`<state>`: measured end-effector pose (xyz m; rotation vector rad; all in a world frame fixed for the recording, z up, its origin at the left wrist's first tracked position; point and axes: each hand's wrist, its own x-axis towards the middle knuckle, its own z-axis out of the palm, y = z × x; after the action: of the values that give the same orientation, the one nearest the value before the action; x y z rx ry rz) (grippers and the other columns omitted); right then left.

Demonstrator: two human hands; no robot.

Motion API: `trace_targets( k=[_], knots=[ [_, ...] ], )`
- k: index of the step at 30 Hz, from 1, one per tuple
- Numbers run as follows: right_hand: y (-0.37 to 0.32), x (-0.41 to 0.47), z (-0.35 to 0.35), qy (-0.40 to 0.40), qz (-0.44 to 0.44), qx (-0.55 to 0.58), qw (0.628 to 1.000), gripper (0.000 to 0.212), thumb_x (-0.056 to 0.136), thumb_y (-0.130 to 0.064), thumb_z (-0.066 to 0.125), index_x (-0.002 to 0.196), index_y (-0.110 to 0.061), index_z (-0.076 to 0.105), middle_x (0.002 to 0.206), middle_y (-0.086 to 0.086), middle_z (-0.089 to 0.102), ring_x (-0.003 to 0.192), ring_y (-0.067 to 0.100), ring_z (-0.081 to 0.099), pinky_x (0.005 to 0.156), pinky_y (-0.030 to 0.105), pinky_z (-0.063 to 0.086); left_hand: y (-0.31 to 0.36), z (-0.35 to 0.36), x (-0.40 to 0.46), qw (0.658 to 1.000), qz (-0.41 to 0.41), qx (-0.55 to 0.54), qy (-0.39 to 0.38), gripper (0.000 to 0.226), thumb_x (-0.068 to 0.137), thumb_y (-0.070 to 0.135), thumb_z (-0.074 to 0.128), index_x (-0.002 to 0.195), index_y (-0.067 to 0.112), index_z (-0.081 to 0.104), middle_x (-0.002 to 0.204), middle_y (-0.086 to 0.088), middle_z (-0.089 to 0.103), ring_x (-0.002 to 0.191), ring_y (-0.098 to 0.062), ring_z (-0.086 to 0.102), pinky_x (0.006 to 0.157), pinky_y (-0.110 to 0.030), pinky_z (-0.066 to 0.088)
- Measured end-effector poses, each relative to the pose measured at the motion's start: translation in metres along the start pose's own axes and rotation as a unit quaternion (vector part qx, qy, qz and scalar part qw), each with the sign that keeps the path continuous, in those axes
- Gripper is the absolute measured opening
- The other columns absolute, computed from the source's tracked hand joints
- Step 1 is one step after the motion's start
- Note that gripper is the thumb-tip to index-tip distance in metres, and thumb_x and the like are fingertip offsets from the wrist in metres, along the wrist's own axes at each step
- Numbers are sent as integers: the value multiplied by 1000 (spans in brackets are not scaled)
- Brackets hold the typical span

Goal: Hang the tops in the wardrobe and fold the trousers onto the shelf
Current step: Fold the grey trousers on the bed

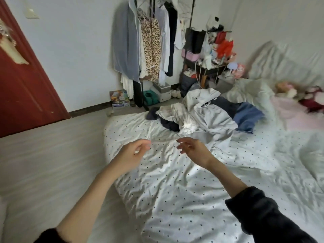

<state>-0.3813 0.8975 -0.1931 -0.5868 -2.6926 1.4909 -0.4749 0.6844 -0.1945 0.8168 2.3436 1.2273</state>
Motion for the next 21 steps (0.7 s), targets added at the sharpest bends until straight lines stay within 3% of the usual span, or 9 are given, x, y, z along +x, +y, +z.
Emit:
trace_targets(
  k=[3, 6, 10, 13, 18, 21],
  knots=[
    [24, 30, -25, 41, 37, -7, 998, 24, 97, -11, 45, 118, -14, 59, 99, 2, 65, 92, 16, 60, 74, 22, 47, -5, 28, 63, 999, 13, 10, -52, 24, 100, 22, 43, 119, 26, 57, 114, 11, 62, 115, -9, 54, 93, -21, 42],
    [45, 72, -34, 59, 70, -30, 995, 26, 97, -12, 47, 120, -10, 59, 107, 9, 66, 98, 22, 62, 85, 29, 47, -22, 48, 123, 996, 7, 34, -87, 29, 100, 21, 40, 124, 20, 56, 124, 6, 59, 117, -9, 51, 87, -16, 38],
    [74, 154, -42, 116, 132, -55, 983, 30, 95, -14, 46, 123, -12, 58, 115, 11, 66, 109, 25, 60, 95, 31, 44, -48, 71, 214, 987, 15, 45, -151, 32, 101, 20, 38, 128, 18, 54, 128, 4, 56, 119, -10, 51, 89, -15, 35],
    [91, 213, -45, 133, 185, -97, 969, 34, 95, -17, 46, 129, -13, 53, 121, 8, 63, 115, 25, 57, 94, 29, 41, -60, 82, 272, 980, 31, 67, -186, 34, 101, 16, 38, 131, 12, 52, 132, -1, 55, 121, -13, 52, 93, -14, 34],
    [136, 313, -64, 162, 246, -238, 926, 53, 94, -34, 52, 141, -16, 36, 141, 8, 44, 130, 27, 41, 106, 44, 36, -94, 103, 374, 974, 26, 69, -212, 36, 101, 17, 39, 135, 14, 47, 135, -1, 52, 124, -13, 48, 93, -12, 32],
    [164, 360, -70, 141, 279, -299, 902, 62, 91, -49, 51, 143, -20, 33, 144, 5, 39, 130, 26, 38, 104, 45, 36, -115, 123, 413, 970, 35, 77, -228, 35, 100, 19, 41, 134, 16, 49, 133, 1, 54, 121, -11, 50, 94, -15, 35]
  ],
)
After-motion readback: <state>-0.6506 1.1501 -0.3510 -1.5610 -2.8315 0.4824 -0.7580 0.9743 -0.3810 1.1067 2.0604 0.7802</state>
